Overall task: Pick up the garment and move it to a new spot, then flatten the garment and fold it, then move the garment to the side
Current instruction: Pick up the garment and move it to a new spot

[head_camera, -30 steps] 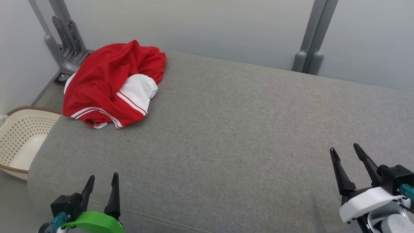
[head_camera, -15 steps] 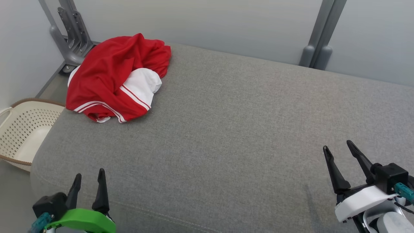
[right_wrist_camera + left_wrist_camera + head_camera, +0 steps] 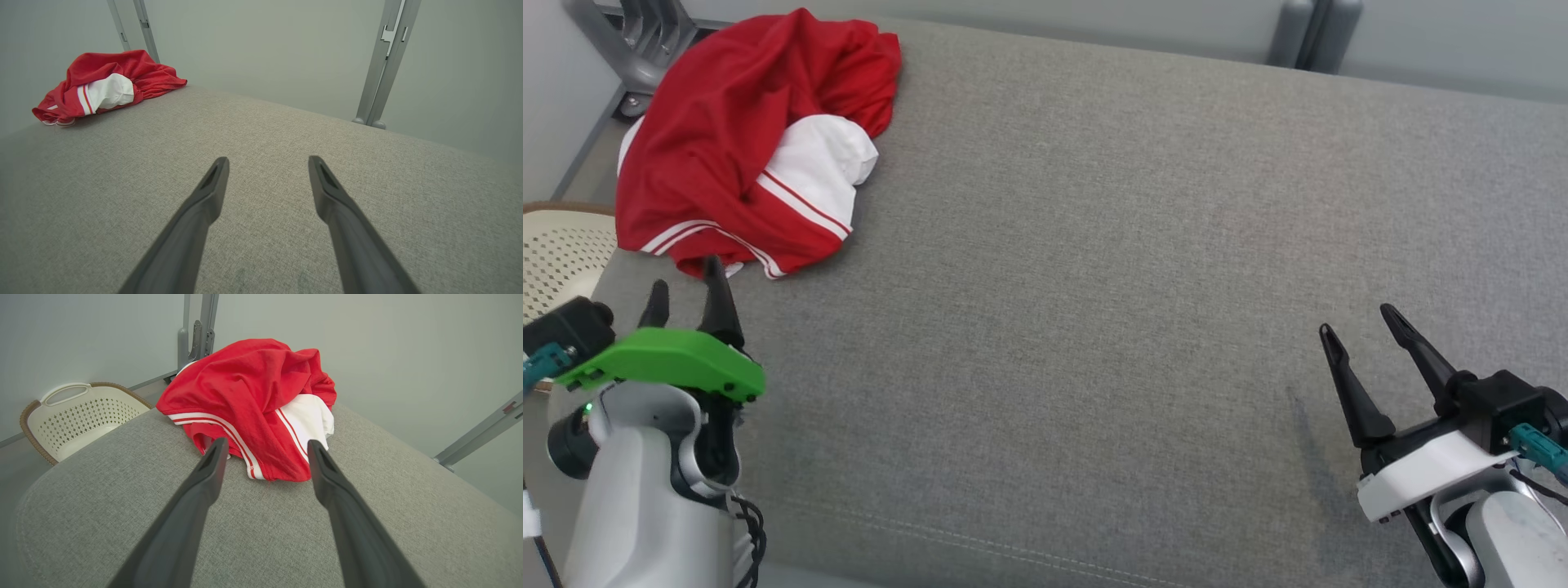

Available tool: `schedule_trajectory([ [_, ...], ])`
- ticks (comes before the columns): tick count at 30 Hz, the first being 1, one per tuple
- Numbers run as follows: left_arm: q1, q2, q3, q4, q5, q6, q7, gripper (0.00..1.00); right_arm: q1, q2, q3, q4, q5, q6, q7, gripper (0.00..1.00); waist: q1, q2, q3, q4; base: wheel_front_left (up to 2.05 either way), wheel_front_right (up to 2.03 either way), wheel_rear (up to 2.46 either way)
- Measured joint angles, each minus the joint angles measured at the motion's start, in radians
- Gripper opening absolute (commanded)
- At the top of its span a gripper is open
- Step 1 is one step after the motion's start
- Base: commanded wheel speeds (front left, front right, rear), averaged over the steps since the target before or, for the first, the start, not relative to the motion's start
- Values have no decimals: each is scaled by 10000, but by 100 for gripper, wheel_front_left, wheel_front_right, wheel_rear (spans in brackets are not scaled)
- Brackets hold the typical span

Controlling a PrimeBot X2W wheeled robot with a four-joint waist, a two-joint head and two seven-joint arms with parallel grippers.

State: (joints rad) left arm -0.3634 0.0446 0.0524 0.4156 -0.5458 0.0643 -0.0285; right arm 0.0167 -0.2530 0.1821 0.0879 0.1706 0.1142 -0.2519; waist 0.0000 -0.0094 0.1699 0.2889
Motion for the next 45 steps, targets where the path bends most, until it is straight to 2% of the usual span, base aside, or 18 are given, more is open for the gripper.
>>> schedule_trajectory([
  [2,-389,56,190,165,-42,288,261,100,-173,-10,19,-69,-6,2,0,100,0,0,245,-131,0,0,0],
  [7,-1206,121,725,445,-144,422,598,100,-771,-77,17,-314,-8,31,0,100,0,0,855,-508,0,0,0],
  [22,-1993,366,1344,2186,40,552,803,100,-1730,-226,-180,-393,12,90,-27,100,1,0,2129,-1700,0,0,0],
  [29,-2426,405,1377,2757,242,552,784,100,-1732,-211,-253,-320,52,90,-27,100,1,0,2311,-1946,0,0,0],
  [30,-2437,410,1394,2851,259,552,752,75,-1732,-205,-253,-316,54,90,-27,100,1,0,2313,-1959,0,0,0],
  [31,-2444,414,1406,2928,284,552,742,45,-1734,-194,-253,-311,61,90,-27,100,1,0,2312,-1969,0,0,0],
  [32,-2460,424,1419,3007,297,552,742,29,-1741,-174,-253,-301,61,90,-27,100,0,0,2308,-1978,0,0,0],
  [33,-2499,428,1425,3103,299,554,709,0,-1752,-155,-253,-284,61,90,-27,100,0,0,2302,-1986,0,0,0],
  [41,-2887,431,1287,3241,420,562,265,0,-1777,-65,-276,-102,63,90,-27,100,0,0,2170,-2013,0,0,0],
  [45,-3636,370,755,2690,681,198,-102,0,-1777,8,-316,-19,115,90,-27,100,0,0,1997,-1988,0,0,0],
])
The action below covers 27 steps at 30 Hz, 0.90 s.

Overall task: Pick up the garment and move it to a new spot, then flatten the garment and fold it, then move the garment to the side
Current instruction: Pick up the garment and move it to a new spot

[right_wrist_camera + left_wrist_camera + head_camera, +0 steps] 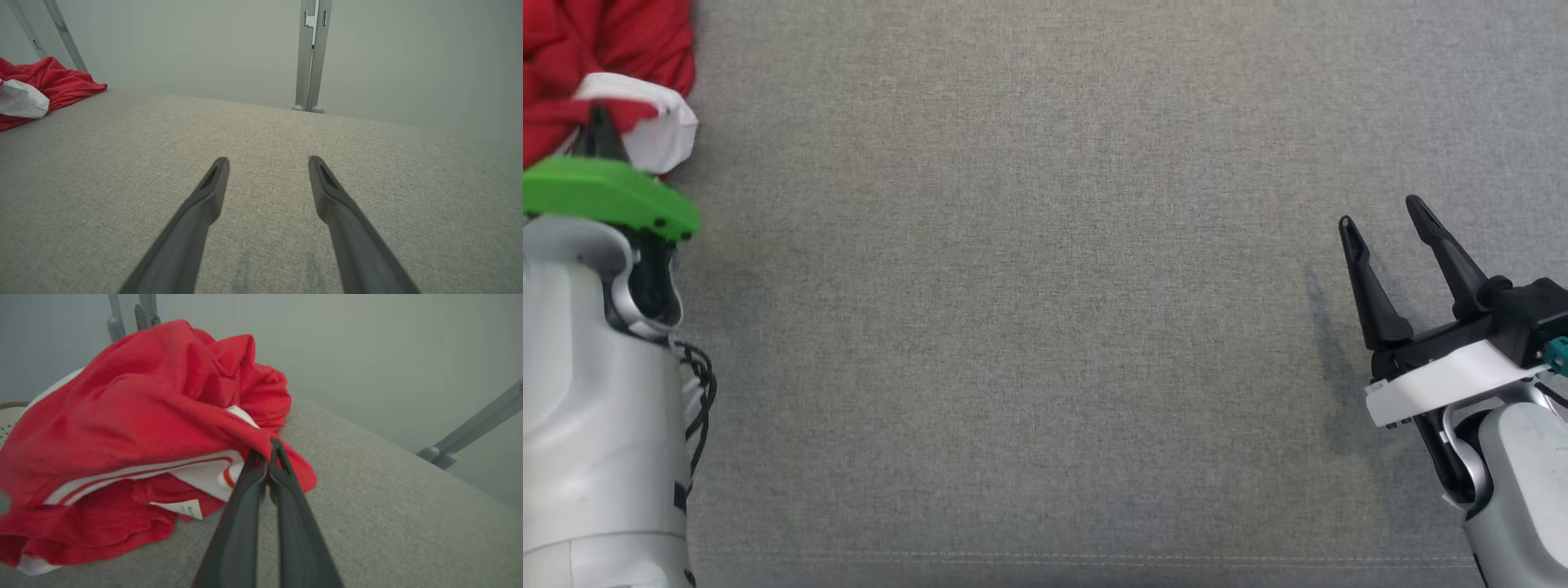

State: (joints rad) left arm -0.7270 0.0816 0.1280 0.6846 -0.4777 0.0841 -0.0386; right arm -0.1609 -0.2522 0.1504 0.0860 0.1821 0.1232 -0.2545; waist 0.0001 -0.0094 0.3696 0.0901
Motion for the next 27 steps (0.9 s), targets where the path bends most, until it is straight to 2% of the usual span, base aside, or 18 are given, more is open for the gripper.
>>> schedule_trajectory([
  [7,-1259,-374,-1778,-1246,614,-1296,-58,0,-1,368,151,165,40,2,0,100,0,0,-433,0,0,0,0],
  [11,-1756,-575,-2853,-1774,865,-1931,316,0,-2,667,242,234,98,2,0,100,0,0,-715,-94,0,0,0],
  [17,-2288,-688,-4326,-2518,504,-2159,1298,0,-2,1101,268,334,134,4,0,100,0,0,-1054,-472,0,0,0],
  [21,-2592,-673,-5124,-3018,-522,-2159,2209,0,-1,1365,211,395,222,6,0,100,0,0,-1264,-838,0,0,0],
  [22,-2651,-646,-5400,-3212,-1131,-2159,2437,0,-1,1436,192,407,228,12,0,100,0,0,-1316,-944,0,0,0],
  [23,-2746,-621,-5963,-3651,-2441,-2157,2840,0,0,1603,159,428,236,12,0,100,0,0,-1414,-1168,0,0,0],
  [24,-2782,-623,-6217,-3868,-3162,-2157,3051,0,0,1651,159,443,236,12,0,100,0,0,-1461,-1285,0,0,0],
  [27,-2805,-621,-6857,-4575,-4709,-2155,3588,0,15,1693,134,516,299,13,0,100,0,0,-1595,-1655,0,0,0],
])
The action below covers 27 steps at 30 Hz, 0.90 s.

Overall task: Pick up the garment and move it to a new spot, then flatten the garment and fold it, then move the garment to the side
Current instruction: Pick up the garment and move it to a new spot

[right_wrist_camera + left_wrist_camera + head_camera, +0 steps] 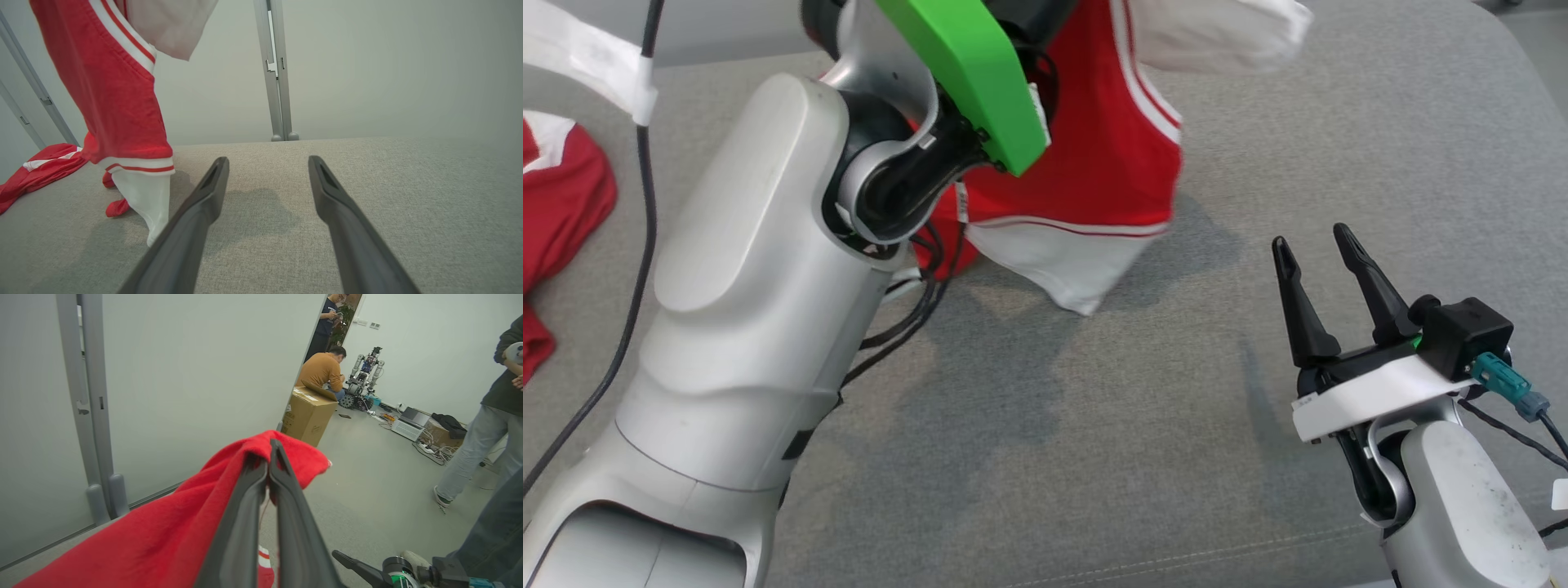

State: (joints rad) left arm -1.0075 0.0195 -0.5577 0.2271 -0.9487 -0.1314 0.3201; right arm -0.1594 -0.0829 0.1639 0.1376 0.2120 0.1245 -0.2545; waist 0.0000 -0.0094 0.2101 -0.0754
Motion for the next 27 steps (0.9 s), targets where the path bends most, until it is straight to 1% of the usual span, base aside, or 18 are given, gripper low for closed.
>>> schedule_trajectory([
  [2,-1,0,-263,-422,-999,4,288,0,27,44,-6,54,36,-2,0,100,0,0,-82,-257,0,0,0],
  [4,-11,0,-380,-752,-1634,88,502,0,53,102,-4,94,42,-2,0,100,0,0,-153,-513,0,0,0],
  [6,-12,2,-430,-1012,-2401,472,600,0,61,130,-2,104,71,-2,0,100,0,0,-215,-770,0,0,0],
  [8,-15,10,-527,-1191,-2663,802,677,0,93,130,-52,104,79,0,0,100,0,0,-265,-1013,0,0,0],
  [11,-18,0,-472,-1174,-2709,1329,675,0,204,123,-307,82,79,-2,0,100,0,0,-311,-1313,0,0,0],
  [13,-11,-2,-257,-934,-2606,1684,677,0,310,119,-453,81,79,-2,0,100,0,0,-330,-1441,0,0,0],
  [15,38,4,-71,-581,-1987,1971,811,0,359,121,-568,56,79,-2,0,100,0,0,-334,-1479,0,0,0],
  [17,318,35,71,-297,-1651,2253,853,0,472,119,-702,2,77,-2,0,100,0,0,-323,-1432,0,0,0],
  [19,837,303,111,-77,-1540,2337,941,0,523,117,-794,2,77,0,0,100,0,0,-291,-1337,0,0,0],
  [23,1892,1275,606,336,-1507,2437,886,0,599,77,-859,-2,54,0,0,100,0,0,-207,-1088,0,0,0],
  [25,2176,1597,886,527,-1488,2464,756,0,676,-8,-880,-2,4,0,0,100,0,0,-173,-938,0,0,0],
  [27,2405,1772,1103,652,-1482,2464,679,0,678,-115,-884,-4,-27,0,0,100,0,0,-147,-774,0,0,0],
])
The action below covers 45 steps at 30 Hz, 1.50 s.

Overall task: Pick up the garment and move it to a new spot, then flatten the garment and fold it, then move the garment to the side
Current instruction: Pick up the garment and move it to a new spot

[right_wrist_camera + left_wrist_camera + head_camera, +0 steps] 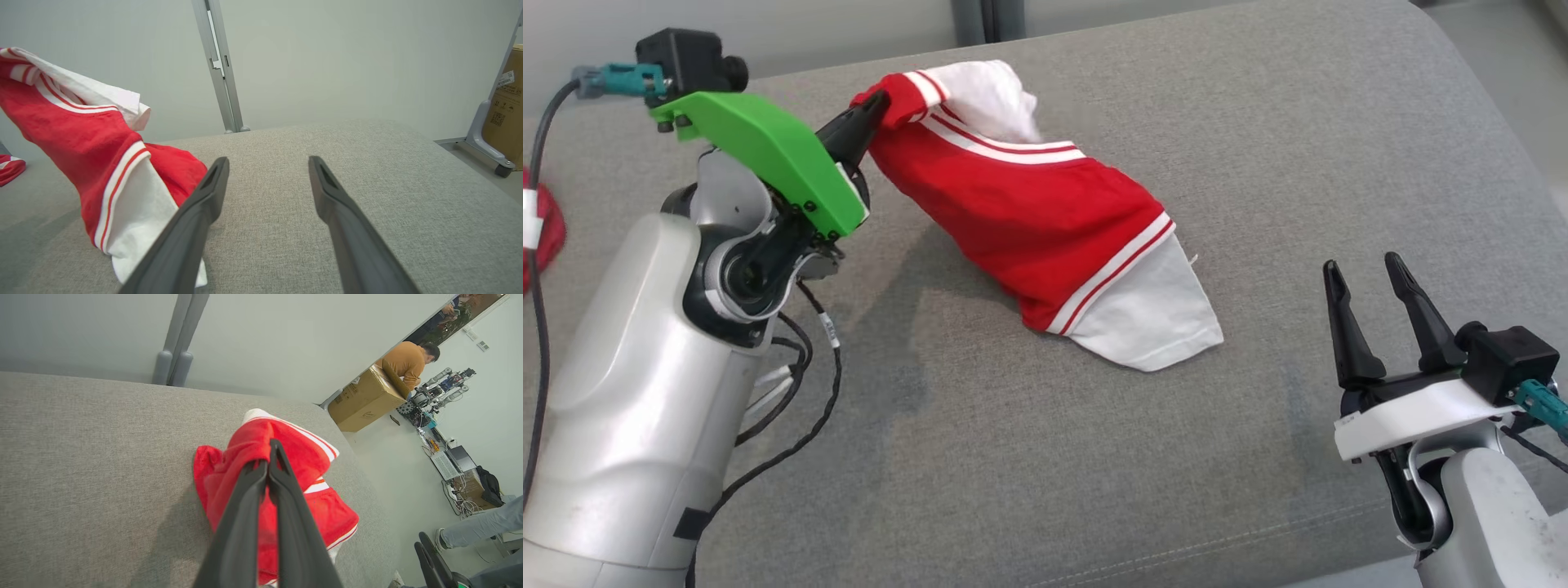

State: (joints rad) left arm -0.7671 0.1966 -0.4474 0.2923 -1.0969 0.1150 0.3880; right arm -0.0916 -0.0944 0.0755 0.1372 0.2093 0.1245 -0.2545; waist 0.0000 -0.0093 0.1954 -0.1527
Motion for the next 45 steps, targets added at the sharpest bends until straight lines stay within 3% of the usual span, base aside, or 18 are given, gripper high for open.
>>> schedule_trajectory([
  [13,1493,704,874,1218,-115,13,-341,0,-12,-35,548,4,-94,0,0,100,0,0,12,957,0,0,0],
  [14,1587,807,938,1273,-115,15,-380,15,-12,-33,589,4,-94,0,0,100,0,-1,9,1009,0,0,0],
  [15,1671,888,1001,1340,-115,15,-447,40,-13,-35,627,4,-96,0,0,100,0,-1,7,1050,0,0,0],
  [16,1765,963,1083,1411,-117,15,-462,48,-15,-36,675,10,-96,0,0,100,0,0,7,1082,0,0,0],
  [17,1863,1026,1164,1478,-119,31,-514,89,-15,-38,706,19,-104,0,0,100,0,0,8,1103,0,0,0],
  [18,1964,1072,1220,1509,-119,46,-589,100,-15,-38,721,36,-128,0,0,100,0,-1,10,1112,0,0,0],
  [26,2432,1076,1547,1655,-67,52,-1333,100,-3,-132,594,109,-167,0,0,100,0,0,-5,1233,0,0,0],
  [39,3641,1461,2581,1373,554,88,-3540,100,201,-245,625,121,-167,0,0,100,0,0,-68,1602,0,0,0],
  [41,3883,1197,2487,1005,525,88,-3697,100,219,-251,631,123,-167,0,0,100,0,0,-89,1623,0,0,0],
  [45,4435,-146,1919,286,232,71,-3820,100,346,-290,522,123,-167,0,0,100,0,-1,-133,1695,0,0,0],
])
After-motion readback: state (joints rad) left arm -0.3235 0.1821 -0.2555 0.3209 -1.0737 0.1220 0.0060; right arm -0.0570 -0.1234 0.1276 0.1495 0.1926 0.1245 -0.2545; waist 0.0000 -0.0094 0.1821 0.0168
